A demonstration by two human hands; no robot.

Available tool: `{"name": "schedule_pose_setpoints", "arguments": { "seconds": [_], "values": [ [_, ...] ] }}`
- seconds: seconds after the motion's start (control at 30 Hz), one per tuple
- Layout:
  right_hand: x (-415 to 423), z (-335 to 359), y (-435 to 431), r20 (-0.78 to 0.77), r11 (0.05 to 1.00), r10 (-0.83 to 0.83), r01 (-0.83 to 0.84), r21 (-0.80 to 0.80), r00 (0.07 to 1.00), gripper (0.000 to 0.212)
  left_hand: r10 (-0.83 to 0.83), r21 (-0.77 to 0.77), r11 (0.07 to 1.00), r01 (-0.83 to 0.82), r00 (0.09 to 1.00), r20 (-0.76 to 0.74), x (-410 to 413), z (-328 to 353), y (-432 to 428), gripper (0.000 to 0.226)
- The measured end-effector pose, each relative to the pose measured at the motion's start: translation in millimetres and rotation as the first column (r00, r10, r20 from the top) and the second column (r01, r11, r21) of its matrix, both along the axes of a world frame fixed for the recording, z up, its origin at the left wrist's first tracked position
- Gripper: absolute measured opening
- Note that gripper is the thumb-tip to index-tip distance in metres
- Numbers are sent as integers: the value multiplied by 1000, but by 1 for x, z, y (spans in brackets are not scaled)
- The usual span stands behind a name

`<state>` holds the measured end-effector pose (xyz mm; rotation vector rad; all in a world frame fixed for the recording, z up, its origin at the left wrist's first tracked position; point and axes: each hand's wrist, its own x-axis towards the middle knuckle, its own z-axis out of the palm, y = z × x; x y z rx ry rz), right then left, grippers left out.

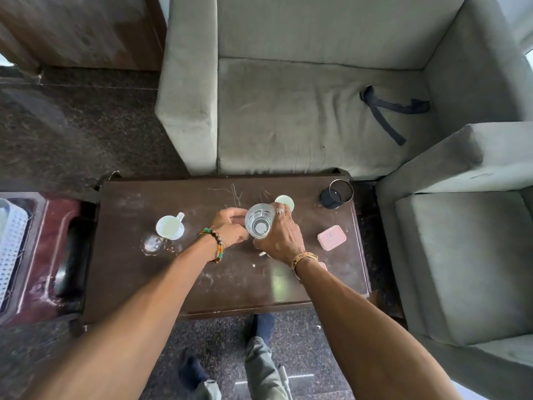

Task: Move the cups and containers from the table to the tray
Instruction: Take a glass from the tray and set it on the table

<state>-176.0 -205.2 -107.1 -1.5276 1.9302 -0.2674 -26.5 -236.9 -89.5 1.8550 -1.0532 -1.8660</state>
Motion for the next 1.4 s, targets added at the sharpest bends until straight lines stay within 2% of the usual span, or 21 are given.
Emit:
{"name": "schedule_pose_setpoints", "arguments": {
  "seconds": [0.23,0.6,1.0,1.4],
  "values": [
    [3,-50,-24,4,999,42,-42,24,999,85,105,9,994,-106,994,23,-4,-50,-14,61],
    [19,-130,-66,19,988,147,-147,48,989,89,112,-3,994,-112,992,50,13,-125,-40,74],
    [32,-176,-89,43,989,142,-144,41,989,84,133,-35,991,-130,985,113,25,-157,-56,84],
    [31,-194,-91,51,994,92,-95,59,994,85,122,-23,992,-121,988,97,24,-175,-58,83]
  ]
}}
